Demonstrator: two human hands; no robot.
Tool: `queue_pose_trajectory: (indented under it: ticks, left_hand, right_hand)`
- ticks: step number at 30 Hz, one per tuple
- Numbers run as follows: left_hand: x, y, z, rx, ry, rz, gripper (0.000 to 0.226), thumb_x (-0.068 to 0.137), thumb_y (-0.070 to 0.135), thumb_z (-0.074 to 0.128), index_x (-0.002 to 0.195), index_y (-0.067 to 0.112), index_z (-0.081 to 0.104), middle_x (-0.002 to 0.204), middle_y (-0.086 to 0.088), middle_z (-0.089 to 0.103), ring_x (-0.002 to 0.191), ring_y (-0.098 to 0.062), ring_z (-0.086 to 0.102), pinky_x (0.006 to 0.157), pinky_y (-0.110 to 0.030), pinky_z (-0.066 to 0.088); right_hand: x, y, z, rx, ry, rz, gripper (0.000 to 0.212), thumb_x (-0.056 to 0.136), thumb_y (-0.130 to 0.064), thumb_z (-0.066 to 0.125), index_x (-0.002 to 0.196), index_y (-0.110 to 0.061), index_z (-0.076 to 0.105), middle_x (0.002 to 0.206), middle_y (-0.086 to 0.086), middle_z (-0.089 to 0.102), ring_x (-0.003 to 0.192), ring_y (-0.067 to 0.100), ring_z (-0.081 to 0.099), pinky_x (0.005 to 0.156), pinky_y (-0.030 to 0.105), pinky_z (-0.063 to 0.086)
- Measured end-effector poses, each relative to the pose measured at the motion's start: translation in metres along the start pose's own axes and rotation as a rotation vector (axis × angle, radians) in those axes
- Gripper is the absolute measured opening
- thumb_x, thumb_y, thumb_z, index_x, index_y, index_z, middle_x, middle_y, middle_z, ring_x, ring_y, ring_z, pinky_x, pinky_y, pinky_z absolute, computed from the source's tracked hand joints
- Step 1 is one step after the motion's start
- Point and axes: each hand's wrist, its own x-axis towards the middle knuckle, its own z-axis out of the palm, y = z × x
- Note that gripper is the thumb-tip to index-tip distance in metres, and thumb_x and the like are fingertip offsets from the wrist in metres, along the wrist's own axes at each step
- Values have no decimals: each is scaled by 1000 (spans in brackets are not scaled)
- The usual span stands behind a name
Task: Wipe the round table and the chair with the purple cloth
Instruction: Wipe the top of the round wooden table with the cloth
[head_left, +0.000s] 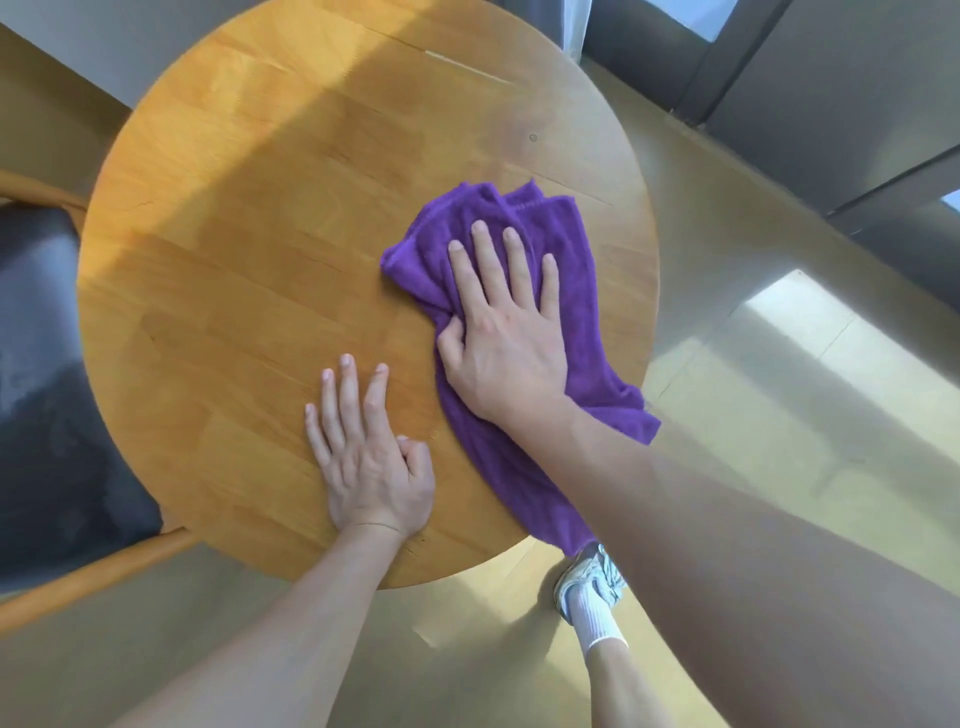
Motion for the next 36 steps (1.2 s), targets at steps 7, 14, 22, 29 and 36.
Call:
queue_pose_trajectory:
  ticks: [7, 14, 22, 29, 36]
  left_hand:
    - [0, -1, 2, -10, 21, 4, 81, 73, 20, 42, 153, 9, 37, 170, -12, 21, 158, -31, 12, 126, -58, 11]
    - [1, 0, 0, -35, 14, -9, 83, 74, 22, 41, 156, 15, 35, 170, -10, 21, 159, -28, 11, 127, -56, 8]
    - [0, -1, 0, -32, 6, -15, 82, 75, 23, 42, 156, 16, 36, 170, -9, 21, 159, -27, 10, 127, -56, 8]
    - [0, -2, 1, -39, 33, 4, 82, 74, 23, 44, 155, 13, 37, 169, -11, 23, 158, -29, 13, 126, -57, 11]
    - [1, 0, 2, -54, 33, -16, 80, 77, 19, 44, 156, 15, 36, 170, -10, 22, 159, -28, 12, 127, -55, 8]
  right_hand:
    - [-46, 30, -6, -20, -98, -349, 66, 95, -39, 40, 158, -21, 32, 168, 2, 20, 156, 26, 11, 124, 55, 8]
    - [5, 83, -28, 5, -138, -498, 70, 86, -43, 47, 153, -25, 42, 164, -4, 31, 154, 21, 21, 126, 47, 11]
    - [-24, 24, -10, 29, 39, 85, 69, 91, -36, 41, 158, -21, 30, 168, -1, 19, 157, 23, 8, 126, 52, 3]
    - [-54, 48, -12, -84, -209, -589, 69, 94, -41, 36, 159, -19, 29, 169, 3, 18, 156, 28, 10, 124, 57, 5]
    - [21, 91, -35, -84, -256, -765, 71, 88, -41, 43, 156, -23, 36, 166, -2, 26, 155, 22, 17, 126, 46, 8]
